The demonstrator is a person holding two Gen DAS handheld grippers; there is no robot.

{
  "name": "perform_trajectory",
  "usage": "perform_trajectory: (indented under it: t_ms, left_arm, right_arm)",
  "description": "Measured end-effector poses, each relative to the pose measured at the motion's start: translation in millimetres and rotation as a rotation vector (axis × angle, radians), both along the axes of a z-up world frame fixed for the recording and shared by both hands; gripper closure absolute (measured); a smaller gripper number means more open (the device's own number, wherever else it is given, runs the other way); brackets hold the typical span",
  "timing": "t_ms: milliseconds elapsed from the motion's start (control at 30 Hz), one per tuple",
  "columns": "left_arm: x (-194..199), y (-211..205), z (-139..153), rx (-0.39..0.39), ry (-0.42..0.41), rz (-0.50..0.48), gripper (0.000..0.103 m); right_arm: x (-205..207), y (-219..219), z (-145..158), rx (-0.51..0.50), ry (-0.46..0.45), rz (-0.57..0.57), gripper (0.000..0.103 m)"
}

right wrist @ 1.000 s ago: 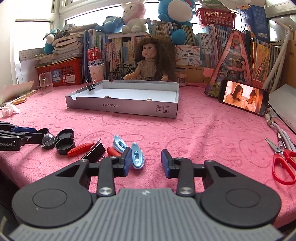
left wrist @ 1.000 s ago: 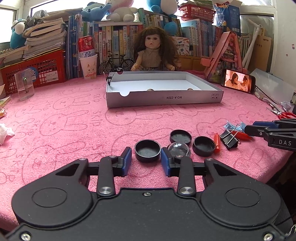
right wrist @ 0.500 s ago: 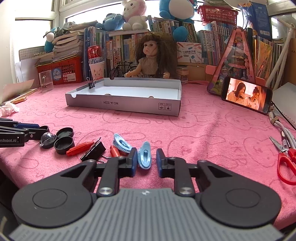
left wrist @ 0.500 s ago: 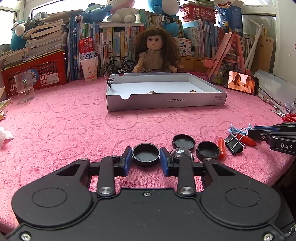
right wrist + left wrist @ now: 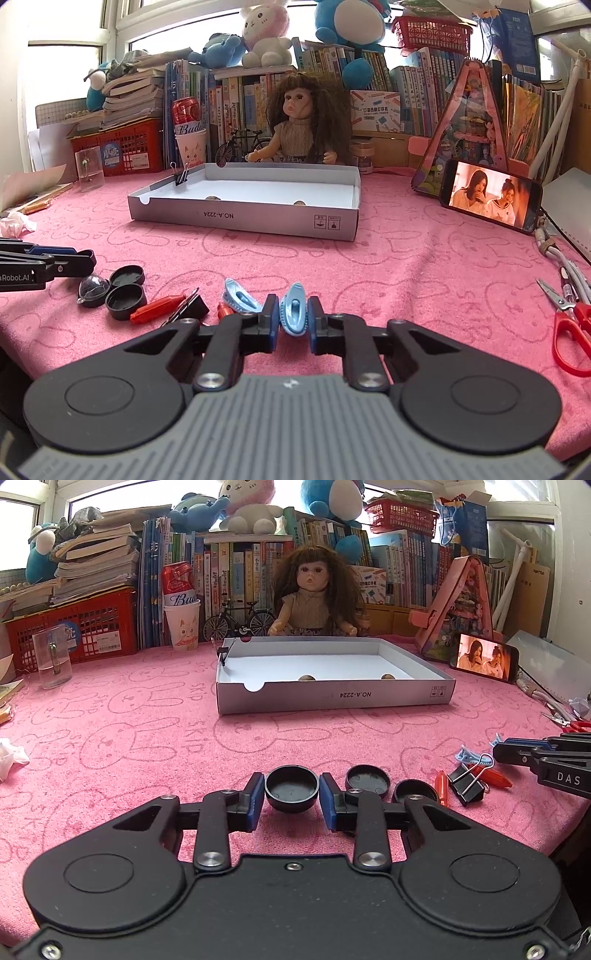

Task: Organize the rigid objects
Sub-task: 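Grasp a black round cap with the left gripper while the right grasps a blue hair clip, then carry the black cap and blue clip over the tray with both grippers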

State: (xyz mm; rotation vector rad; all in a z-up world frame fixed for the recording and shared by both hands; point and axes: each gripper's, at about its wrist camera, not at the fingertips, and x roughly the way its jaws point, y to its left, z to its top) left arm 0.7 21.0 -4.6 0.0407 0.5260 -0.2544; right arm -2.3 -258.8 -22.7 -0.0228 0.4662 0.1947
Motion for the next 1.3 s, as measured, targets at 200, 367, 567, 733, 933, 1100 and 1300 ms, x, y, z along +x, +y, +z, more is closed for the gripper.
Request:
perform_trajectory:
  t_ms: [200,367,567,733,933,1100,1300]
  left_arm:
    - [7,1,7,-0.012,-0.007,0.017,0.073]
    - [15,0,11,-0.019,-0.007,0.027,0.073]
    - [23,-6,15,-0.010,-0.014,0.022,0.073]
    - [34,-11,20,-0.007,-0.021,0.020,0.073]
    - [54,-13,28,-0.027,-0.025,0.024,0.073]
    - [74,-16,36,-0.024,-0.035,0.037,0.073]
    - [104,-19,42,-0.033,-0.028,0.059,0.073]
  right_arm:
    - [8,-1,7,0.006,-0.025,-0.014,0.083]
    - [14,2,11,0.003,-0.038,-0.026,0.083]
    - [22,2,12,0.009,-0.033,-0.052,0.083]
    - [35,0,16,0.016,-0.038,-0.073,0.083]
    - [56,-3,23,0.045,-0.040,-0.097,0.083]
    - [77,-3,30,0.061,-0.044,-0.112,0.083]
    - [110,-1,35,0.072,-0.039,-0.118,0.083]
